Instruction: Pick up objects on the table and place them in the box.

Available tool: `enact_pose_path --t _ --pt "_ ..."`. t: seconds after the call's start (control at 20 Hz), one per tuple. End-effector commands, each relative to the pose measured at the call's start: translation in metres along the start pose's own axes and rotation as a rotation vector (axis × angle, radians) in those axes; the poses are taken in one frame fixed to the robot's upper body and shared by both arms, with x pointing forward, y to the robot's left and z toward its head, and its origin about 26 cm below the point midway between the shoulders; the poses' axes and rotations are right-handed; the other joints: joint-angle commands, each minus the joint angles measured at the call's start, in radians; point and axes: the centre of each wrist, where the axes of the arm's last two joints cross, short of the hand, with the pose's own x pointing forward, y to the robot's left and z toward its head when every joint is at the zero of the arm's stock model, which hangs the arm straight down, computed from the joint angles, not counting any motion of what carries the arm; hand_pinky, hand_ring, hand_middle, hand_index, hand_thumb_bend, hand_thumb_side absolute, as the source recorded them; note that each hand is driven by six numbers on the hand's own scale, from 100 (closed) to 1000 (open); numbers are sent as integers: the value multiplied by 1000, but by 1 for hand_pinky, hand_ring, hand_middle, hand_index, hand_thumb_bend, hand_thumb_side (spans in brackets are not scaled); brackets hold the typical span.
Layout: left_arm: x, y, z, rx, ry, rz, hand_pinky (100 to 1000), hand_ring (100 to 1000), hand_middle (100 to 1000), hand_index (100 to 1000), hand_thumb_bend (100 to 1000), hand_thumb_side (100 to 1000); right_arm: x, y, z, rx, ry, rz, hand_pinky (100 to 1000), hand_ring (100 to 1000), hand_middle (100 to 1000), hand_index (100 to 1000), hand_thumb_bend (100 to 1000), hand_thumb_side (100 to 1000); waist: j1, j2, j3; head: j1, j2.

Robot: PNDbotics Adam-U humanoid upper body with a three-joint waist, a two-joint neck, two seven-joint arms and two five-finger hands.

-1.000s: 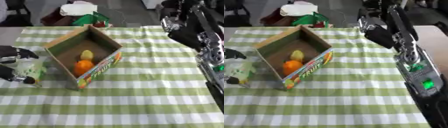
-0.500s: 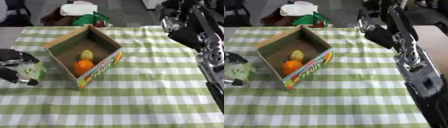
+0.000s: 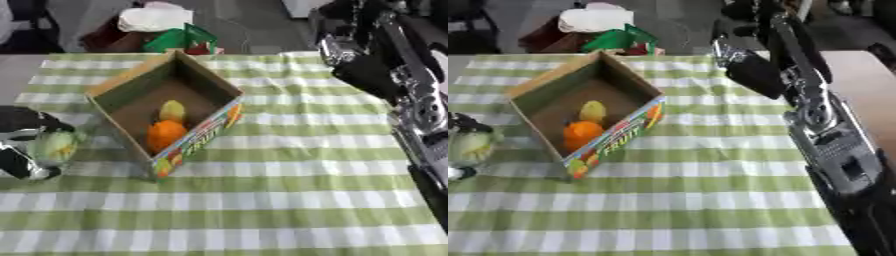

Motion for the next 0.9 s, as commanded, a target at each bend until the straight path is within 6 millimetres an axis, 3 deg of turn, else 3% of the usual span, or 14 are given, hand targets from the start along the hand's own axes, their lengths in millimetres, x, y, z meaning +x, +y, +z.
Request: enact_pose_path --t 0.05,0.1,0.15,0.4,0.75,0.9 --pt "-6 2 4 -73 -51 -57 466 627 723 961 116 214 8 -5 -2 -11 -32 4 797 857 727 879 100 345 0 -13 -1 -3 -5" --pt "-6 3 4 -54 -48 -52 449 613 709 949 100 146 8 -5 -2 -11 -31 4 797 857 727 879 100 346 0 -12 -1 -4 -5" --pt "-5 4 5 -32 -45 -46 429 599 696 936 100 146 7 -5 -2 -11 -30 4 797 857 727 879 100 346 -1 -12 -1 -6 -4" --pt "-7 18 15 129 -13 11 284 501 571 742 100 271 7 -4 -2 -9 -26 4 798 857 726 879 100 346 -1 -11 1 -10 -1" --pt "-7 30 29 333 19 106 170 415 447 494 100 279 7 -5 -2 -10 -23 8 798 858 726 880 100 346 -1 -10 0 -14 2" --pt "-8 43 42 441 31 115 114 361 386 396 100 290 7 -6 -2 -15 -26 10 798 858 726 879 100 345 -2 -9 -1 -15 1"
